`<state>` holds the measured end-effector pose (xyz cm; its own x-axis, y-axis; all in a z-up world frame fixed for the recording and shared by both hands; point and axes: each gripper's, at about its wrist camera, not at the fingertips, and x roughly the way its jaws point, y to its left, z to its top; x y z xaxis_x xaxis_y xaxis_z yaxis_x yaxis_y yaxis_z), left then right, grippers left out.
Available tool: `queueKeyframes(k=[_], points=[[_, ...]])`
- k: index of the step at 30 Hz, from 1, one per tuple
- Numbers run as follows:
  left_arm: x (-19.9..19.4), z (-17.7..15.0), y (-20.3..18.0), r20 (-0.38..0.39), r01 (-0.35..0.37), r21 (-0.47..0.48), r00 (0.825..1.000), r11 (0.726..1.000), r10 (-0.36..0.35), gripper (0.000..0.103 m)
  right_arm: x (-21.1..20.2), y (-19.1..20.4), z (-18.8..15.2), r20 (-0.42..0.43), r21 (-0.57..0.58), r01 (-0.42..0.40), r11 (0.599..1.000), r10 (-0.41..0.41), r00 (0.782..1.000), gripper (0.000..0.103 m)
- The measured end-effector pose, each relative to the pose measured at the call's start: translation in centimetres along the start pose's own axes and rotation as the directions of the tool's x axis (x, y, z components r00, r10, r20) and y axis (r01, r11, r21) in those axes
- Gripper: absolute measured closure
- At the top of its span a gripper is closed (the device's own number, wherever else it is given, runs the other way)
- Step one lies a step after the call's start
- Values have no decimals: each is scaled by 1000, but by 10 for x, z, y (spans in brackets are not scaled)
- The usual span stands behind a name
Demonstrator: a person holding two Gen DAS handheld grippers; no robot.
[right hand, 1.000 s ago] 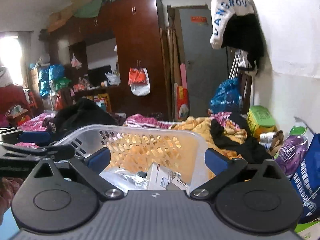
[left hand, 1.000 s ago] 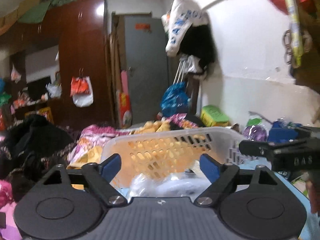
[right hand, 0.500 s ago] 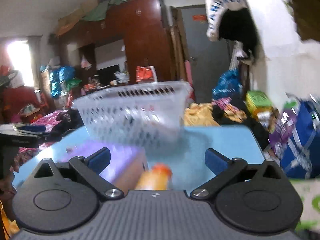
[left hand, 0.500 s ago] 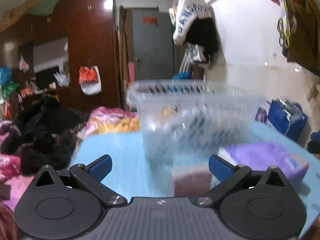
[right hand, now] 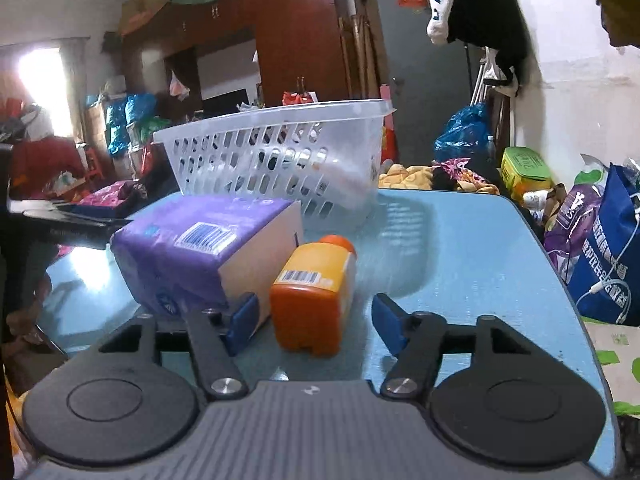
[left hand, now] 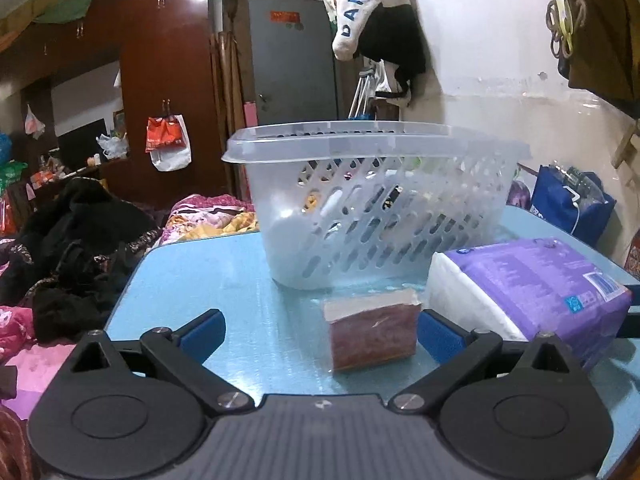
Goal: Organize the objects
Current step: 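Grasp the red-brown block with the left gripper while the right gripper grasps the orange bottle, then lift the block in the left gripper while the right lifts the orange bottle, drop both into basket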
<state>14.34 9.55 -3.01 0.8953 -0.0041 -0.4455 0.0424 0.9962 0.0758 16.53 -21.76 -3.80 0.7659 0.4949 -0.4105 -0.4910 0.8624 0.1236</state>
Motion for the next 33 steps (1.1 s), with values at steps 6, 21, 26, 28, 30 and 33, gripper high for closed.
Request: queueKeyframes(k=[6, 21, 26, 28, 30, 33], points=[[11, 5, -5, -28, 26, -17, 999, 1000, -26, 0, 0, -2, -5, -4, -6, 13, 1000, -13, 1000, 47], [32, 9, -1, -104, 64, -100, 992, 993, -74, 16, -6, -10, -7, 2, 11, 1, 1000, -1, 1000, 57], [33, 9, -7, -104, 27, -66, 994, 997, -34, 21, -5, -7, -7, 0, -5, 9, 1000, -9, 1000, 57], [33, 9, -7, -106, 22, -70, 994, 997, -29, 39, -5, -5, -7, 3, -14, 14, 1000, -14, 1000, 57], [32, 8, -8, -104, 12, -63, 994, 998, -18, 41, -6, -5, -7, 5, -23, 19, 1000, -18, 1000, 58], [29, 8, -10, -81, 1, -55, 997, 998, -6, 41, -8, -5, -7, 20, -33, 29, 999, -28, 999, 58]])
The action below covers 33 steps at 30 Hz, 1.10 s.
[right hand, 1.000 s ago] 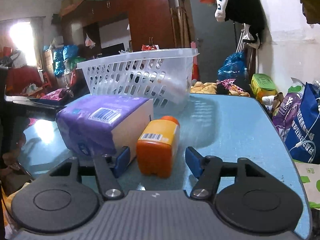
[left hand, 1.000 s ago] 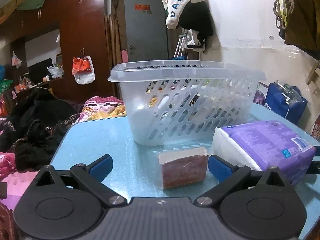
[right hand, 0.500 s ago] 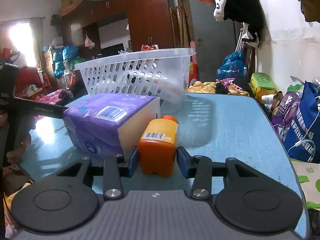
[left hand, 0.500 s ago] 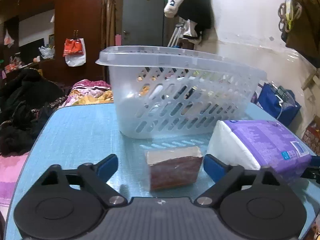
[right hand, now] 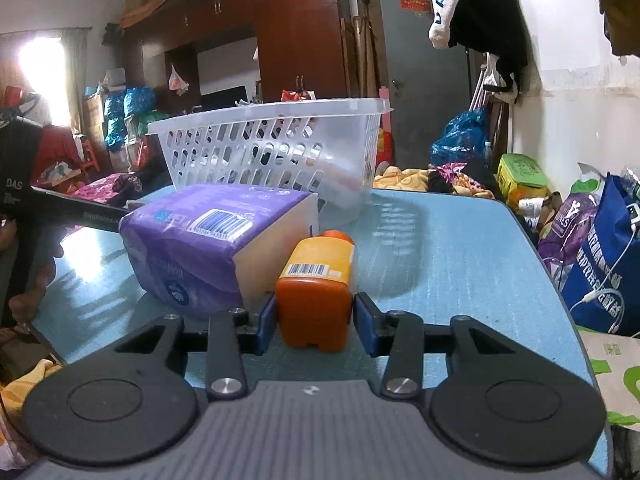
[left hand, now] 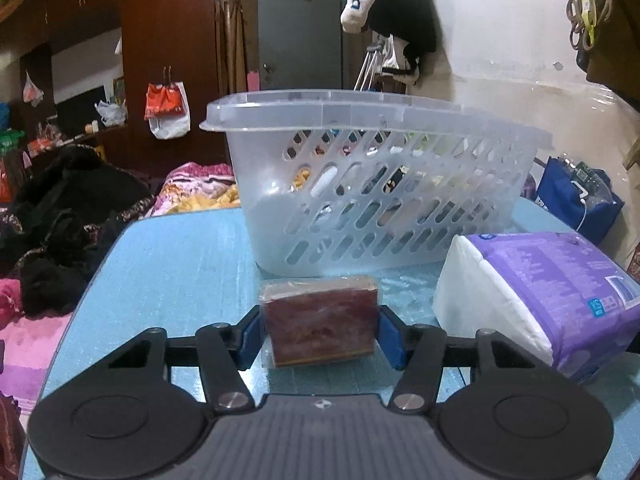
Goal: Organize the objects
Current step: 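Lift the block in the left gripper while the right lifts the orange bottle, drop both into basket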
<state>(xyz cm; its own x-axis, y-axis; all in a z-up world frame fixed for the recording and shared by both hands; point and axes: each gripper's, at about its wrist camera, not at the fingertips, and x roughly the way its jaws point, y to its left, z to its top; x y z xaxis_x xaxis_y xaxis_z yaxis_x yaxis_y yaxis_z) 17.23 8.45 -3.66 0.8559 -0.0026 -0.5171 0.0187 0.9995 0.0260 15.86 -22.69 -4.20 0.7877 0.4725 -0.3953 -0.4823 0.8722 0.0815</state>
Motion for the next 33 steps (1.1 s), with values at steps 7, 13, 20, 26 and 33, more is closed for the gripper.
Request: queueKeyframes(k=[7, 13, 20, 26, 33], points=[[-10, -2, 3, 52, 1, -13, 999, 1000, 0, 41, -10, -6, 5, 49, -4, 27, 1000, -27, 998, 59], [-17, -3, 5, 97, 5, -15, 995, 1000, -3, 41, -17, -12, 11, 79, 13, 28, 1000, -29, 996, 59], [-25, -4, 9, 128, -3, -35, 992, 999, 7, 41, -21, -24, 20, 83, 81, -35, 996, 28, 996, 60], [-38, -5, 13, 171, -4, -54, 985, 999, 13, 42, -30, -31, 32, 110, 109, -54, 993, 42, 993, 60], [-78, 37, 9, 279, 4, -39, 960, 999, 7, 41, -35, -16, 91, 185, 61, -99, 993, 86, 979, 60]])
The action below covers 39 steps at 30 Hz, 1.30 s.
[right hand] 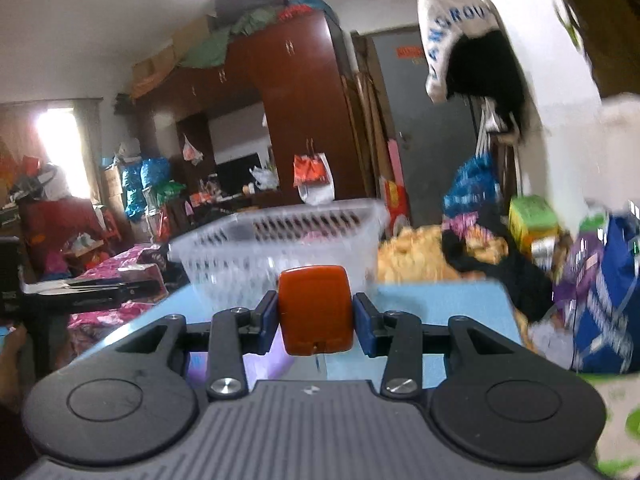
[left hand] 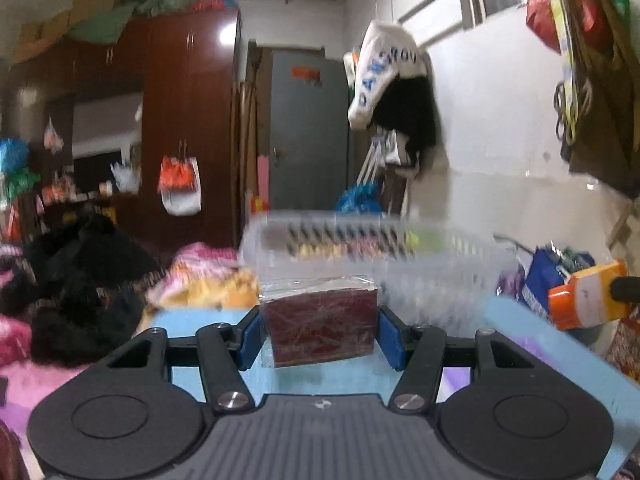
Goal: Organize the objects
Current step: 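Lift the block in the left gripper while the right lifts the orange bottle, drop both into basket, then close the left gripper on the purple tissue pack while the right gripper grips its other end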
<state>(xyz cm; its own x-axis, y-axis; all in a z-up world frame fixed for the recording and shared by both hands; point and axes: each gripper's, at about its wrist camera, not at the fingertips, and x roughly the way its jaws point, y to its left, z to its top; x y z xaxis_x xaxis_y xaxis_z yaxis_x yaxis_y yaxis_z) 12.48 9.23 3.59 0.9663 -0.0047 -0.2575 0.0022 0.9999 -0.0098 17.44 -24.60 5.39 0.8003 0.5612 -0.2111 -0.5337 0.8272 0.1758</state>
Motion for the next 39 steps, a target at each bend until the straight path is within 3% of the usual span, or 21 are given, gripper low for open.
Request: queueKeyframes(k=[5, 10, 14, 18, 25, 28, 29, 30, 31, 34, 39], points=[[14, 53, -7, 10, 9, 21, 1000, 1000, -9, 41, 29, 18, 41, 17, -33, -18, 999, 19, 1000, 60], [81, 86, -20, -120, -61, 72, 990, 996, 69, 41, 89, 18, 66, -23, -23, 38, 999, -38, 999, 60], [126, 91, -19, -222, -88, 68, 970, 994, 101, 42, 138, 16, 66, -101, -58, 93, 994, -98, 990, 60], [155, 89, -17, -280, -122, 78, 950, 989, 139, 42, 158, 12, 60, -151, -51, 111, 992, -118, 981, 60], [169, 84, -13, -292, -118, 63, 947, 991, 132, 40, 173, 17, 58, -146, -86, 134, 987, -146, 979, 60], [167, 82, -13, -277, -132, 58, 950, 990, 143, 26, 179, 17, 55, -163, -92, 159, 983, -172, 972, 58], [165, 81, -14, -266, -136, 58, 953, 989, 147, 15, 179, 16, 56, -165, -84, 161, 983, -173, 971, 42], [163, 80, -13, -261, -131, 57, 955, 990, 141, 10, 178, 15, 55, -167, -73, 164, 984, -174, 970, 18], [164, 80, -16, -262, -130, 54, 955, 990, 140, 7, 173, 14, 53, -150, -68, 164, 984, -173, 974, 9], [158, 80, -11, -254, -134, 35, 957, 990, 138, 7, 154, 11, 55, -78, -58, 174, 983, -178, 981, 3], [118, 80, -11, -164, -91, 71, 981, 993, 102, 7, 113, -3, 51, -101, 20, 104, 994, -102, 990, 0]])
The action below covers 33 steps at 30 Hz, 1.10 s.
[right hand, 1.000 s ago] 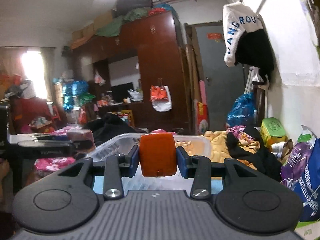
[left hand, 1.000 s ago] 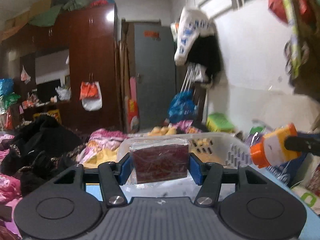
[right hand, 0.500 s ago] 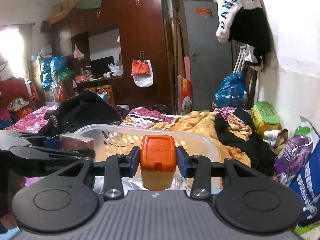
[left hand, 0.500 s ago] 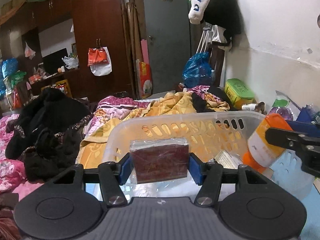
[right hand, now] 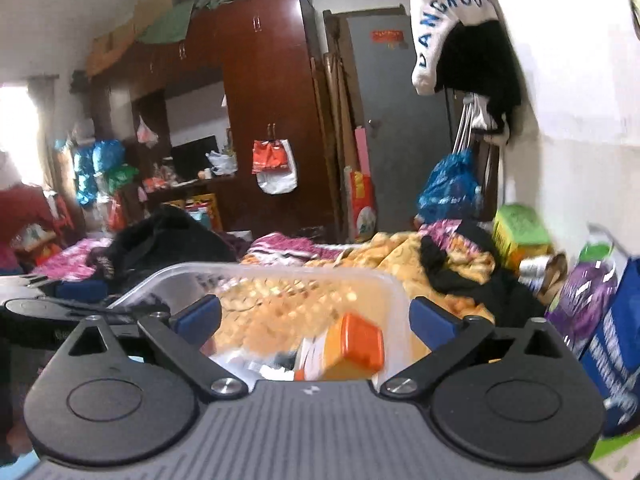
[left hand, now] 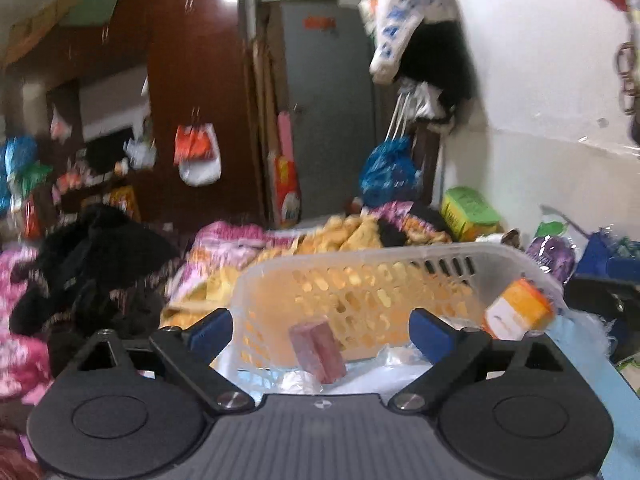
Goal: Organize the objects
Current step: 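Close the left gripper on the purple tissue pack while the right gripper grips its other end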
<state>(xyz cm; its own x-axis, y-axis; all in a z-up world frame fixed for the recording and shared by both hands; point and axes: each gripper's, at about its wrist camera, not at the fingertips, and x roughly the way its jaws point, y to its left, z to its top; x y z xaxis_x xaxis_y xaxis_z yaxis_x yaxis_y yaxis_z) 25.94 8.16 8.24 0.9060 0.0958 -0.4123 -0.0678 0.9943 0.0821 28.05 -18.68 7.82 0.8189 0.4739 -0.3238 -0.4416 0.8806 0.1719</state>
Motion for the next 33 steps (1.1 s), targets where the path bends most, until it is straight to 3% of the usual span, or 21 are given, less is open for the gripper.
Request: queueKeyframes(k=[4, 8, 13, 16, 20, 24, 27, 30, 33], points=[[-48, -23, 0, 59, 37, 45, 997, 998, -39, 7, -44, -11, -33, -3, -17, 3, 1000, -3, 1000, 0], [-87, -68, 4, 103, 126, 54, 986, 991, -131, 7, -77, -20, -75, -24, -19, -30, 999, 29, 999, 0], [-101, -124, -2, 111, 221, 89, 967, 971, -230, 7, -93, -28, -113, -38, 40, -180, 983, 182, 983, 0], [-100, -138, -11, 108, 267, 151, 953, 952, -284, 7, -81, -24, -116, -82, 38, -277, 960, 280, 957, 0], [-88, -149, -21, 68, 334, 197, 934, 922, -352, 11, -66, -12, -111, -113, -20, -286, 958, 282, 953, 7], [-86, -157, -22, 57, 392, 176, 911, 903, -407, 12, -54, -12, -109, -139, 5, -311, 950, 309, 941, 14], [-88, -164, -26, 63, 403, 207, 904, 891, -423, 12, -49, -19, -109, -141, 57, -341, 938, 346, 928, 14], [-86, -168, -28, 42, 424, 214, 896, 880, -442, 15, -46, -22, -112, -168, 62, -335, 940, 340, 925, 27], [-84, -169, -32, 26, 434, 219, 892, 874, -450, 20, -43, -23, -112, -174, 87, -348, 933, 358, 917, 29]])
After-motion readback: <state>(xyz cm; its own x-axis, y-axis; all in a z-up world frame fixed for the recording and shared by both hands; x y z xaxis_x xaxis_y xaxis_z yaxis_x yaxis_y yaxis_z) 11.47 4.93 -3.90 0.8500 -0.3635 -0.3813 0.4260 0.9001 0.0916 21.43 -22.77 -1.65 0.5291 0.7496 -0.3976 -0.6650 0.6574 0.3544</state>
